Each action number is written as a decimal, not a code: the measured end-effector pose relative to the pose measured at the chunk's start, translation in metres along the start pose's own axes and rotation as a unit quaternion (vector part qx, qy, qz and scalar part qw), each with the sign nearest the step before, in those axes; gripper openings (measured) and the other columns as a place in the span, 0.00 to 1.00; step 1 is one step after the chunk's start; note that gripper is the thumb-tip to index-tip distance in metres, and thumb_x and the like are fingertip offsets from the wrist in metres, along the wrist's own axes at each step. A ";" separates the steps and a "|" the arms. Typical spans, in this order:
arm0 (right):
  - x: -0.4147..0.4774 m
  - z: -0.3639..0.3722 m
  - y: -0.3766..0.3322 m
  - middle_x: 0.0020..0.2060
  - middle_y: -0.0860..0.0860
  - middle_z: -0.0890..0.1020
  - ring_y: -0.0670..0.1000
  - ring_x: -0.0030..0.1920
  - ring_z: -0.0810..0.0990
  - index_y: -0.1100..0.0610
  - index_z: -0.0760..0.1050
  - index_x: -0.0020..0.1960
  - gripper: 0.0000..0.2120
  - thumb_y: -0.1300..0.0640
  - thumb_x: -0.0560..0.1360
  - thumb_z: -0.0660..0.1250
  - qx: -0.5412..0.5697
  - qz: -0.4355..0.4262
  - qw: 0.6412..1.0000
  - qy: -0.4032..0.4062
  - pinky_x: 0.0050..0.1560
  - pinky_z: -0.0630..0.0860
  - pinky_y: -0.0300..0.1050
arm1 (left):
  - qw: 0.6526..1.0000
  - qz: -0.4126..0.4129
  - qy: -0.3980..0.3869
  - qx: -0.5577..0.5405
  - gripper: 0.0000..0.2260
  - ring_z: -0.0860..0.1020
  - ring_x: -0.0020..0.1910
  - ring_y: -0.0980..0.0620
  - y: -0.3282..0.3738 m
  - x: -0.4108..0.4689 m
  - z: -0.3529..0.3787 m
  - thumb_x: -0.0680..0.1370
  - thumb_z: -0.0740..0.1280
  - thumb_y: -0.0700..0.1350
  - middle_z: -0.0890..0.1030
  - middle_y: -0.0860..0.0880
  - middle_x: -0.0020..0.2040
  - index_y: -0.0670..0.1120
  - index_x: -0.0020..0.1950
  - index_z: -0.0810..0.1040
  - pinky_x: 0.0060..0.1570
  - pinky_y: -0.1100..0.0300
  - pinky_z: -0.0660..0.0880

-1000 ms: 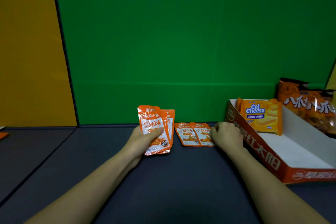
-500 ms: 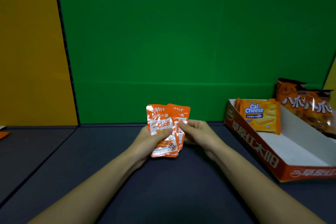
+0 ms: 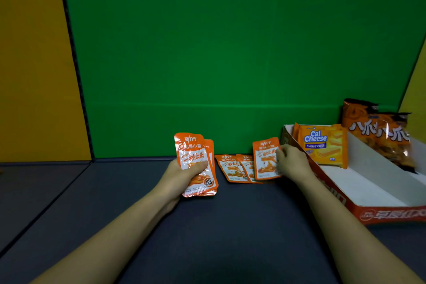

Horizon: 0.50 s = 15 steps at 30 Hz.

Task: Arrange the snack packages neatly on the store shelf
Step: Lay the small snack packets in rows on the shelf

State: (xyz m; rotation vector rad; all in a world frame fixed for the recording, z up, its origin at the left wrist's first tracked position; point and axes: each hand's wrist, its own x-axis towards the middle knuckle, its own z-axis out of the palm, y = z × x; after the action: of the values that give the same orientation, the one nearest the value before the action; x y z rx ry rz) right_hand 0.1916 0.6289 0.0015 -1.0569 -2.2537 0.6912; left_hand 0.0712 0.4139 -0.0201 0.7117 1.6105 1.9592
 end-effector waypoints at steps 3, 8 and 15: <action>0.000 0.007 0.003 0.53 0.62 0.80 0.62 0.53 0.79 0.64 0.73 0.56 0.12 0.58 0.80 0.55 -0.084 -0.005 0.996 0.019 0.53 0.74 0.53 | 1.000 -0.007 -0.005 0.010 0.05 0.84 0.35 0.53 -0.002 -0.001 0.001 0.75 0.69 0.40 0.85 0.49 0.40 0.46 0.50 0.79 0.38 0.60 0.79; -0.008 0.005 -0.002 0.56 0.64 0.77 0.65 0.57 0.76 0.67 0.69 0.57 0.11 0.68 0.77 0.53 -0.191 -0.042 0.980 0.037 0.53 0.73 0.55 | 1.000 -0.011 -0.012 0.021 0.05 0.84 0.36 0.53 -0.002 -0.002 0.001 0.75 0.69 0.40 0.85 0.49 0.40 0.45 0.50 0.79 0.39 0.60 0.79; -0.003 0.012 -0.001 0.60 0.62 0.75 0.62 0.59 0.77 0.64 0.65 0.62 0.13 0.68 0.77 0.55 -0.264 -0.054 0.962 0.036 0.53 0.75 0.53 | 0.999 -0.016 -0.015 0.031 0.04 0.84 0.36 0.53 -0.002 -0.003 0.002 0.75 0.69 0.41 0.85 0.49 0.41 0.47 0.48 0.79 0.39 0.60 0.79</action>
State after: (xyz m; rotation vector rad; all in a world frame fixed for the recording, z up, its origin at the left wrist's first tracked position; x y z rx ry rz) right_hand 0.1852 0.6236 -0.0072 -1.1583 -2.4709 -0.0076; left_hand 0.0749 0.4135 -0.0223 0.7317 1.6603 1.8755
